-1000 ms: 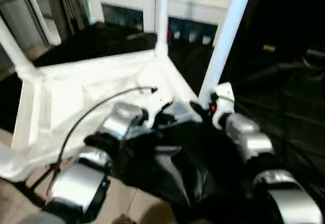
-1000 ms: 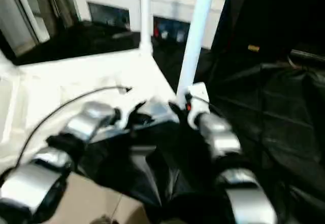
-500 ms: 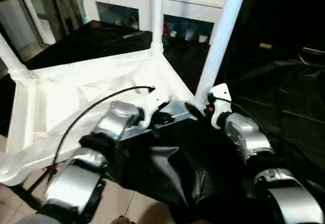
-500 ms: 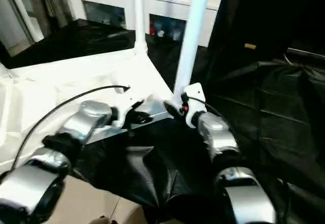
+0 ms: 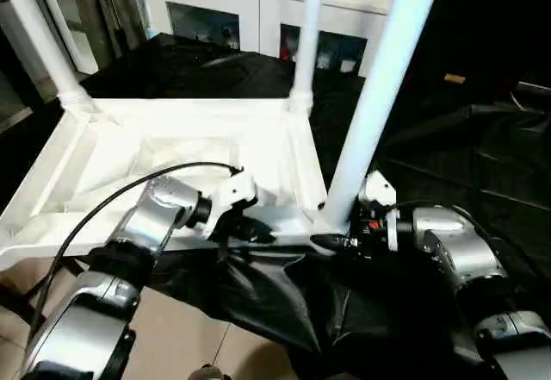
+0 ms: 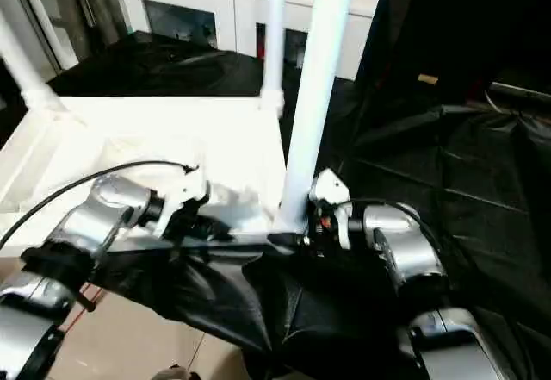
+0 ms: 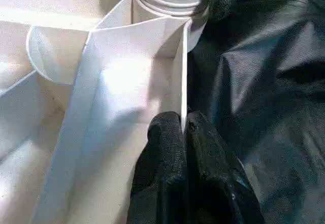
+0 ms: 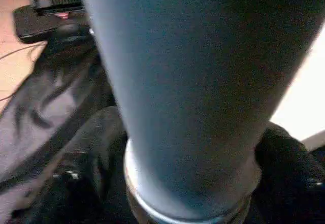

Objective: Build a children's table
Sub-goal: Rotate leg to tighten

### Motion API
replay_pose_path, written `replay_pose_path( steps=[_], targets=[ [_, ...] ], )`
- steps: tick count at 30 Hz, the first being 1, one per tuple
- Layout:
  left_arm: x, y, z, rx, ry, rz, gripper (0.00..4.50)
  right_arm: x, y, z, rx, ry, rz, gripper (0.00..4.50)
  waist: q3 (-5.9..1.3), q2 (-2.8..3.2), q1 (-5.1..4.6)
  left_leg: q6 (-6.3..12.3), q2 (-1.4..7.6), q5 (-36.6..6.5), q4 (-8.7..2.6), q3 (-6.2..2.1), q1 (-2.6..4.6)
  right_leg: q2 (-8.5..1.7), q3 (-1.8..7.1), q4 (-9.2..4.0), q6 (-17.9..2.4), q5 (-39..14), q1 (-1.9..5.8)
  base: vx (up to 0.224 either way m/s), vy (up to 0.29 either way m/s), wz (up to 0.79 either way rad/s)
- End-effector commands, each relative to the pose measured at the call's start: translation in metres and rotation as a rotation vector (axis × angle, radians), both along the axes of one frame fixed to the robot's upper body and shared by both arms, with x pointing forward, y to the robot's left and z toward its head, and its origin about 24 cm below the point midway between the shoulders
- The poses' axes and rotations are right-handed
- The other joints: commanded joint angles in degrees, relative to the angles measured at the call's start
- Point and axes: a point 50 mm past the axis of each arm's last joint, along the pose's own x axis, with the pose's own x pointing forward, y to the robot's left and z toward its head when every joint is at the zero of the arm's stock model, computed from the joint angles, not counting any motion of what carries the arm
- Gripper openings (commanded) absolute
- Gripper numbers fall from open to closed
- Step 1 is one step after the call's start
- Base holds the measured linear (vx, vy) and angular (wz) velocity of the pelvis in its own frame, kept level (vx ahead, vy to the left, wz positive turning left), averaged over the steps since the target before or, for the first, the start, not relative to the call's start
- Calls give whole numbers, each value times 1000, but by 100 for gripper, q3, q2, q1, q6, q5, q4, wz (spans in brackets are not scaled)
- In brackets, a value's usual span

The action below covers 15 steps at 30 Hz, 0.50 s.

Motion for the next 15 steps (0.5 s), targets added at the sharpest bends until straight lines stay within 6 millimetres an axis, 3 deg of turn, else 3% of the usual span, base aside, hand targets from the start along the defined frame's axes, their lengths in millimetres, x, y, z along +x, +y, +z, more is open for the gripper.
replay_pose_path(
  steps=[1,8,12,13,14,15],
  targets=[
    [0,-14,12,-59,-30,-56,0,-10,17,-6,1,51,118,320,-345,-28,12,337,180,-1232,-345,-22,68,-399,246,-406,-1301,-1040,279,0,0,0],
    [1,-16,11,-61,-39,-27,0,-12,20,-8,25,80,97,278,-347,-36,21,279,173,-1250,-346,-21,74,-392,247,-411,-1282,-1067,275,0,0,0],
    [15,-24,11,-75,-91,126,0,-1,24,-20,-13,73,-106,276,-334,-46,31,186,161,-1347,-355,-26,91,-412,255,-453,-1188,-1397,261,0,0,0],
    [18,-27,11,-76,-100,164,0,4,24,-23,-38,62,-185,276,-318,-38,10,112,147,-1439,-367,-25,108,-407,257,-480,-1141,-1633,231,0,0,0],
    [26,-35,12,-78,-118,247,0,17,25,-30,-84,48,-388,275,-321,-46,-7,10,142,-1474,-382,-49,107,-426,253,-490,-1061,-1846,245,0,0,0],
    [27,-35,12,-78,-118,255,0,18,25,-31,-87,48,-409,275,-319,-41,-47,-89,134,-1547,-397,-61,113,-424,251,-501,-1014,-1992,237,0,0,0]
  ],
)
